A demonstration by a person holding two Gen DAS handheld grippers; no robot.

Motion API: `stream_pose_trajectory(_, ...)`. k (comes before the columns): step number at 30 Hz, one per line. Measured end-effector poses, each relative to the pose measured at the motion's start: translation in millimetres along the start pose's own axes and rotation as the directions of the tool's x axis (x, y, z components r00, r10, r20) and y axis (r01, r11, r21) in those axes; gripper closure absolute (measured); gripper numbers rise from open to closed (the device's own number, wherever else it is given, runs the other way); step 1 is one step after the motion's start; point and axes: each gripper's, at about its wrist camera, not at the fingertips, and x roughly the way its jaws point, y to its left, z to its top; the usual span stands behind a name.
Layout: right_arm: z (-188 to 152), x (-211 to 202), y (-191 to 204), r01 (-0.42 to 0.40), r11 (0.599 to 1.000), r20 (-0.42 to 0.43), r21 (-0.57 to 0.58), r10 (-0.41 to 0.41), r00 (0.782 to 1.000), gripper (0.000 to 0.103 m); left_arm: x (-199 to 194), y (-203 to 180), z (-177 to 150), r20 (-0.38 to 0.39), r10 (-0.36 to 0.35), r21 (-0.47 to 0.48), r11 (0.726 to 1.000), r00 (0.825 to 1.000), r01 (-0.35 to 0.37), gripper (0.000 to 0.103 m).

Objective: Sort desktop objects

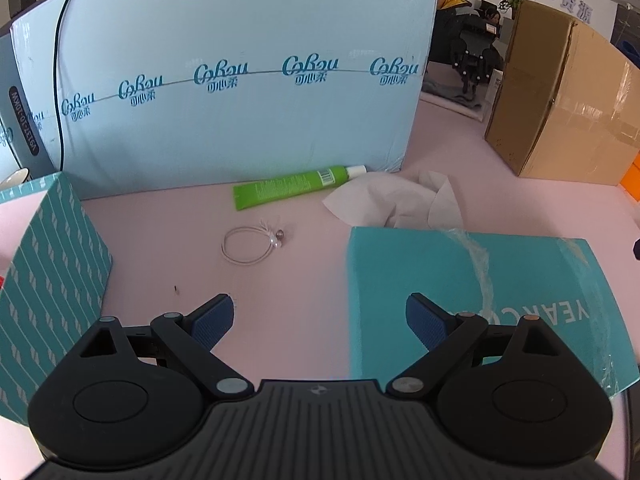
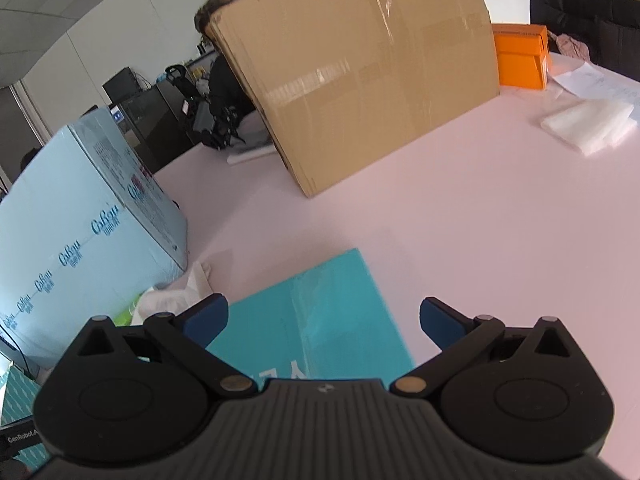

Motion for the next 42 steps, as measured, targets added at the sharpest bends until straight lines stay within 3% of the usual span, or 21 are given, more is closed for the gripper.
stream_pose_trajectory(23, -13, 14, 2, 0.008, 0.999, -0.056, -0.047, -0.011, 0.998, 0.0, -4, -26, -7, -0.004, -0.171, 0.047, 0.984, 0.985, 0.171, 0.011)
stream_pose_trajectory(34, -17, 17, 6, 0.022, 0.996, -0.064, -0.084, -0.028, 0.998, 0.0, 2, -46, -11, -0.041, -0.186, 0.101, 0.977, 0.982, 0.189, 0.011)
stream_pose_trajectory(42, -17, 17, 6, 0.027, 0.996, -0.059, -0.09, -0.032, 0.998, 0.0, 9, -52, -15, -0.061, -0.157, 0.121, 0.979, 0.986, 0.164, 0.011)
